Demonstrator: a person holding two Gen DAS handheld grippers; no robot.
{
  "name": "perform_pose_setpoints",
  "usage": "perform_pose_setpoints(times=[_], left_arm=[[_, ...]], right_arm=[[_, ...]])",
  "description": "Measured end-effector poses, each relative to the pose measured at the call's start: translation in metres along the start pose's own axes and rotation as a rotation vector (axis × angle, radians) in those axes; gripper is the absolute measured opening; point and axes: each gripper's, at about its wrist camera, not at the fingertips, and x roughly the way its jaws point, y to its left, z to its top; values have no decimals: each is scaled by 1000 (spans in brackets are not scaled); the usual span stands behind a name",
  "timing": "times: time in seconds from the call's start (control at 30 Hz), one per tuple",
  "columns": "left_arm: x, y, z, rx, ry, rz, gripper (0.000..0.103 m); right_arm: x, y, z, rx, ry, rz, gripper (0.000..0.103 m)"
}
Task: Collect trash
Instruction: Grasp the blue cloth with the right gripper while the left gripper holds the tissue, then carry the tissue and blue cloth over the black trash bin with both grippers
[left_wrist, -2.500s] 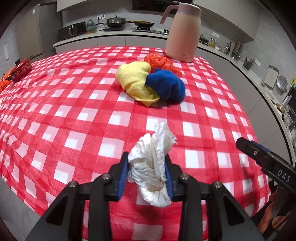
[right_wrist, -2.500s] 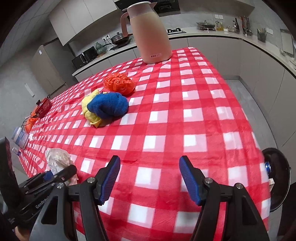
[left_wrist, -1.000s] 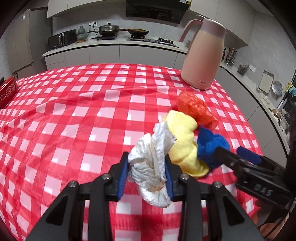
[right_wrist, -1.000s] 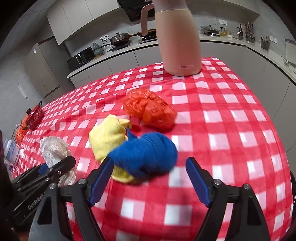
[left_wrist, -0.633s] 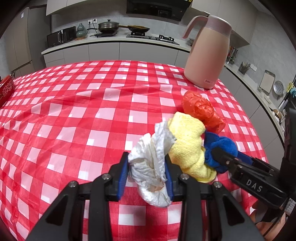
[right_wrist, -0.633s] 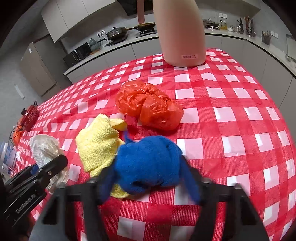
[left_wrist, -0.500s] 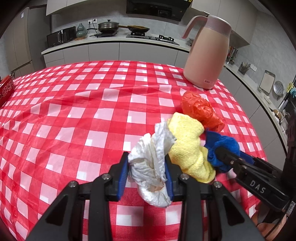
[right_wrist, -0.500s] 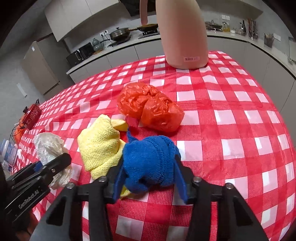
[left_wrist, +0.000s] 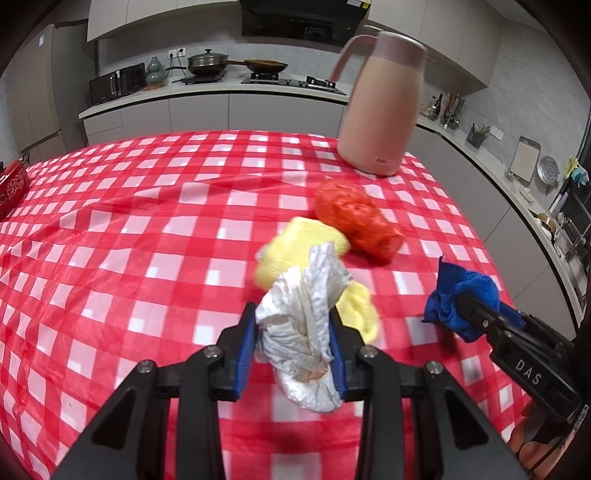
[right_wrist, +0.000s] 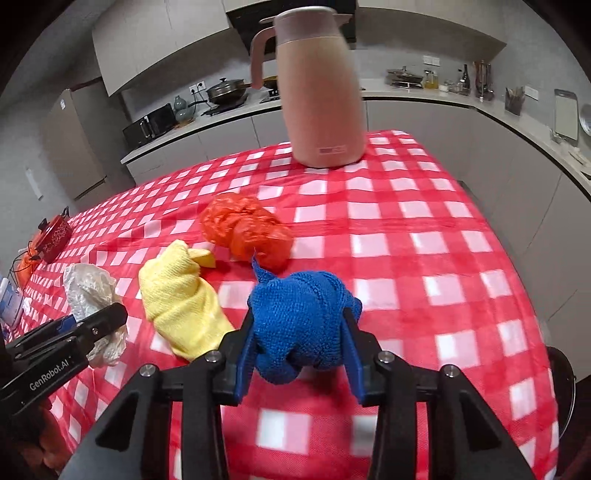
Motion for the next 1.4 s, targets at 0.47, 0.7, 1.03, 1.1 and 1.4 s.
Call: perform_pose_setpoints(times=[0.47, 0.7, 1.03, 1.1, 1.4], left_arm=[[-13, -101, -33, 55, 25, -43, 37], [-13, -166, -42, 117, 39, -111, 37], [-5, -264, -50, 255, 68, -245, 37], [-3, -285, -54, 284, 79, -277, 37], [6, -356, -70, 397, 123, -379, 37]], right_arm=[[-61, -84, -37, 51, -9, 14, 44], [-97, -142, -50, 113, -22, -17, 44], [-144, -234, -73, 256, -58, -123, 44], [-155, -253, -81, 289, -65, -151, 44], [-191, -323, -115, 413, -80, -258, 44]])
